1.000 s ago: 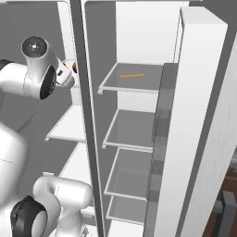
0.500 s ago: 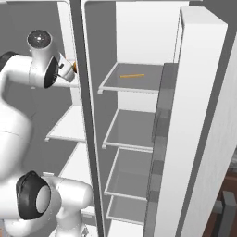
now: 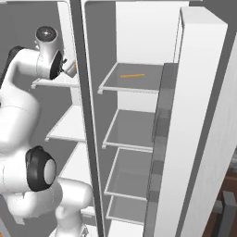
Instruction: Pick up the frozen chicken drumstick from the freezer, place it on any shelf in the fridge, and close the fridge and freezer doors when done.
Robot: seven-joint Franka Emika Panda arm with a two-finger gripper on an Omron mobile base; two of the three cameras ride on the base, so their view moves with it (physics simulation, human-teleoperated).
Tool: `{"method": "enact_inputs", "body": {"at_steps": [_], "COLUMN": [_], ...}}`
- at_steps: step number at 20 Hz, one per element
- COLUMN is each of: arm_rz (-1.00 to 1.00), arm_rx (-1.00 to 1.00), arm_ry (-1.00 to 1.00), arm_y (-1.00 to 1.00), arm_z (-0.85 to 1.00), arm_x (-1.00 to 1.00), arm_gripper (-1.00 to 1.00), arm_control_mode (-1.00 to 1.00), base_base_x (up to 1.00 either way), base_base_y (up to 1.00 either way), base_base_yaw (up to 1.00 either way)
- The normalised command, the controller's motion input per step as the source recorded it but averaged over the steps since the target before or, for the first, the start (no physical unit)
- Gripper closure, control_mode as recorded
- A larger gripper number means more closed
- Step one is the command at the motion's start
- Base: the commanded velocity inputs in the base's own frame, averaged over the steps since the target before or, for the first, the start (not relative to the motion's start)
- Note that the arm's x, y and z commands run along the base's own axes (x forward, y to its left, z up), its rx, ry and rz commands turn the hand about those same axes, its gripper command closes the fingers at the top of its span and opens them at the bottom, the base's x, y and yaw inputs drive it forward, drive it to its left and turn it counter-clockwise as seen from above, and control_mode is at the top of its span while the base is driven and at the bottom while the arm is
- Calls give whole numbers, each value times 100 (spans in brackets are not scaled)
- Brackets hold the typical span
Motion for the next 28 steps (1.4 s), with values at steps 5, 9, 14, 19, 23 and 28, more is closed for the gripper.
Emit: {"method": "enact_inputs", "body": {"at_steps": [5, 9, 14, 19, 23, 28], "arm_rz": [0, 0, 0, 0, 0, 0], "arm_rx": [0, 0, 0, 0, 0, 0], "arm_ry": [10, 12, 10, 9, 5, 2], "arm_y": [14, 19, 23, 31, 17, 11], "arm_z": [-5, -19, -18, -21, -16, -10], "arm_x": [48, 41, 34, 21, 29, 35], "arm_gripper": [-100, -100, -100, -100, -100, -100], "arm_control_mode": [-100, -100, -100, -100, -100, -100], "base_base_x": [0, 0, 0, 0, 0, 0], "base_base_y": [0, 0, 0, 0, 0, 0], "base_base_yaw": [0, 0, 0, 0, 0, 0]}}
